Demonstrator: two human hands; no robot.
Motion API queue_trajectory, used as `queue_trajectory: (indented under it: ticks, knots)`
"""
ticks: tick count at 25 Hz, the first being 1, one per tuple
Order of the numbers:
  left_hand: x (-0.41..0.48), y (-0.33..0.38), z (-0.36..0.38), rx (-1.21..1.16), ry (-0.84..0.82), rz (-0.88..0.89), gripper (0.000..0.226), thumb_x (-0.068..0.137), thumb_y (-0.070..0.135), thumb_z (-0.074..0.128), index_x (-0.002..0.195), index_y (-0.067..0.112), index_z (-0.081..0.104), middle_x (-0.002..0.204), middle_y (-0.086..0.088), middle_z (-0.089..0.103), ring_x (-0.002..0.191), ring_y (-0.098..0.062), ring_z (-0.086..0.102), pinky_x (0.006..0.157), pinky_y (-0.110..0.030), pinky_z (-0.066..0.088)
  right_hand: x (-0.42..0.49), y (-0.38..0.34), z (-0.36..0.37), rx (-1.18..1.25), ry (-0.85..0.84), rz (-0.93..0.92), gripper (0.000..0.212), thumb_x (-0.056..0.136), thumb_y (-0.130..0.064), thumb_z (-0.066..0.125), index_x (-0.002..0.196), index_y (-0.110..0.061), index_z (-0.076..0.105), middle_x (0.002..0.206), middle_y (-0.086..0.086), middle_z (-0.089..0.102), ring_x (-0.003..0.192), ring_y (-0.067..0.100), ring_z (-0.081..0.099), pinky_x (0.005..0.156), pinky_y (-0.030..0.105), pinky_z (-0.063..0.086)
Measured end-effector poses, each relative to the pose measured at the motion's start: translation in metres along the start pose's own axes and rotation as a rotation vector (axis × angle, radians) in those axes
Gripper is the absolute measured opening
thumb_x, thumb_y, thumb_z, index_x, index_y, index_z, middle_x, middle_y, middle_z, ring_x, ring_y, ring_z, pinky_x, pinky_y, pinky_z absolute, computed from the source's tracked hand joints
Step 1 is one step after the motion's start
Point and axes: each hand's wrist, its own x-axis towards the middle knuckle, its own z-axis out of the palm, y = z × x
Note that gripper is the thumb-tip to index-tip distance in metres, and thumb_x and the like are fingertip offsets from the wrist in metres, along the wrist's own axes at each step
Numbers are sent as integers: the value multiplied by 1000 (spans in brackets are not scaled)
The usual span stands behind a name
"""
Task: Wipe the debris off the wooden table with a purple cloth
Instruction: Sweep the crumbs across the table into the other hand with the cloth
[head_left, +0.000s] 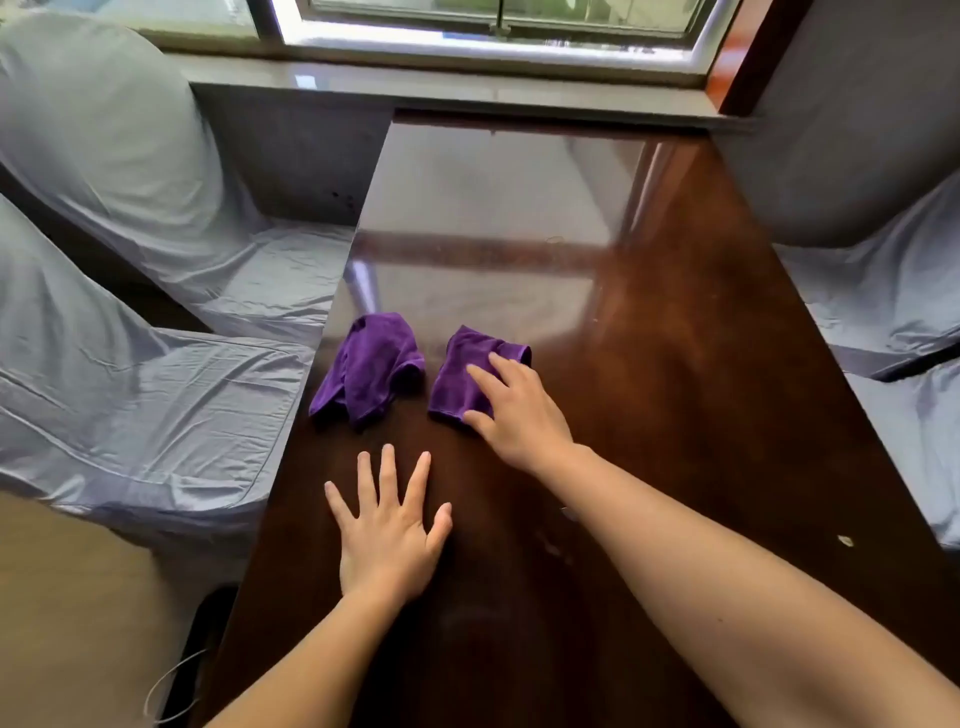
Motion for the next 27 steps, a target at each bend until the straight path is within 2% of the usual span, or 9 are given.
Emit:
queue_trajectory:
  ticks: [3,5,7,11,16,20,23,25,27]
  knots:
    - [3,-1,1,18,83,-22,69,86,67,20,150,41,13,162,-8,14,149,-32,-2,113,-66,-2,28,0,21,-121,-48,32,71,93,-57,49,153,-37,17,167,6,8,152,32,6,121,45,18]
    - [4,-4,6,21,129,-12,69,86,67,22,150,42,14,162,-8,16,149,-32,0,113,-66,0,38,5,32,-191,-57,89,72,92,-61,46,153,-38,15,166,9,6,149,37,11,118,49,23]
    - [4,-4,7,22,127,-19,68,86,67,23,149,42,14,162,-8,16,149,-32,1,113,-66,1,39,10,39,-301,-15,80,64,92,-59,46,150,-37,27,164,13,15,140,41,24,111,51,32]
    - [4,-3,7,7,118,-28,67,86,66,25,148,43,17,161,-7,19,149,-31,3,113,-66,3,43,9,33,-268,109,29,31,89,-29,56,118,-20,58,142,16,49,115,42,44,90,45,48]
    - [4,-4,7,11,123,-31,67,86,66,25,148,43,17,160,-7,20,149,-31,5,113,-65,4,33,34,-12,211,141,133,23,79,-22,62,101,-23,68,105,9,73,96,32,64,81,37,51]
    - [4,-3,7,5,124,-29,67,86,66,23,148,44,14,161,-7,17,149,-30,2,114,-64,1,-20,97,-61,737,285,311,17,84,-7,59,86,-21,68,76,-6,74,71,11,66,66,27,52]
    - [5,-4,7,13,118,-33,68,85,67,20,148,45,11,162,-6,14,149,-30,-1,114,-64,0,-86,164,-100,743,423,411,9,79,-23,60,81,-27,68,63,-17,69,58,0,58,49,11,45]
    - [5,-3,7,10,112,-34,68,85,67,18,148,44,10,162,-6,13,149,-29,-2,114,-64,-1,-135,214,-123,610,507,536,19,73,-39,59,86,-29,68,70,-12,69,69,16,62,51,21,51]
    - [5,-2,7,27,99,-34,69,85,67,15,149,44,7,162,-7,11,149,-30,-4,113,-65,1,-176,259,-135,459,528,673,24,73,-45,59,89,-29,65,80,0,70,79,35,65,56,41,57]
